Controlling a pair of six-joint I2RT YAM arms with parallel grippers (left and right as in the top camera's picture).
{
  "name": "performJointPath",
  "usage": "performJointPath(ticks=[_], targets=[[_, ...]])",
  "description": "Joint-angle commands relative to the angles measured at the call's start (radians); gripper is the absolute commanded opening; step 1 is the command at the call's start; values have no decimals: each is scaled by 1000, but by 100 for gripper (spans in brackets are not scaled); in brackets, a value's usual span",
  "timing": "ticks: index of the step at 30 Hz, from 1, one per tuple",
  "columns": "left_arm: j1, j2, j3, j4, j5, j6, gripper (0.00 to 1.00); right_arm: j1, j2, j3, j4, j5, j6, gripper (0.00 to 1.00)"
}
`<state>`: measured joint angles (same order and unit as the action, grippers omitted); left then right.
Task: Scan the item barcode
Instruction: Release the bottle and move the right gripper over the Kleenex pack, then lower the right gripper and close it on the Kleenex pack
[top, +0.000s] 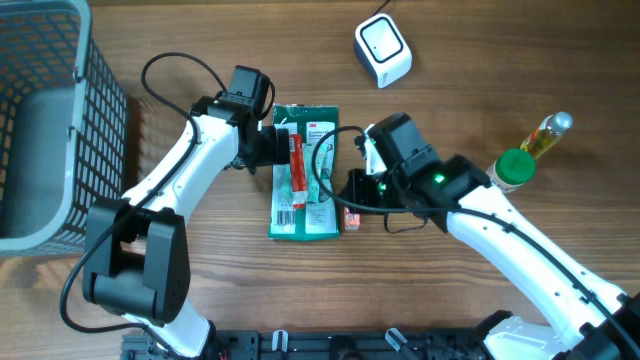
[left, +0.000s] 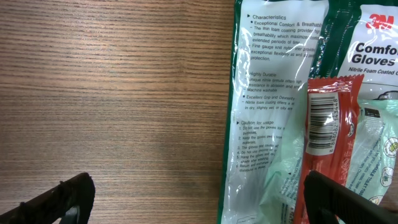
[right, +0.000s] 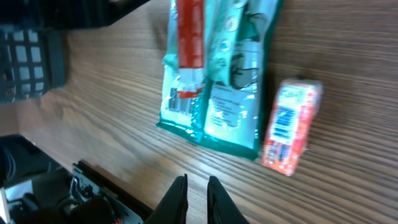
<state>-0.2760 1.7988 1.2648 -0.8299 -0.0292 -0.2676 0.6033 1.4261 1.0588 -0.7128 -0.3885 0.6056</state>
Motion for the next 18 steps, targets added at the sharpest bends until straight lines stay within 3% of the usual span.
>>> performJointPath(ticks=[1, 9, 12, 18], targets=[[-3, -16, -5, 0, -6, -2, 100, 33, 8, -6, 32, 6, -3, 13], [-3, -16, -5, 0, -6, -2, 100, 32, 8, -6, 42, 7, -4, 28], [-3, -16, -5, 0, -6, -2, 100, 46, 8, -6, 32, 52, -2, 17], [-3, -16, -5, 0, -6, -2, 100, 125, 8, -6, 36, 162, 0, 18]])
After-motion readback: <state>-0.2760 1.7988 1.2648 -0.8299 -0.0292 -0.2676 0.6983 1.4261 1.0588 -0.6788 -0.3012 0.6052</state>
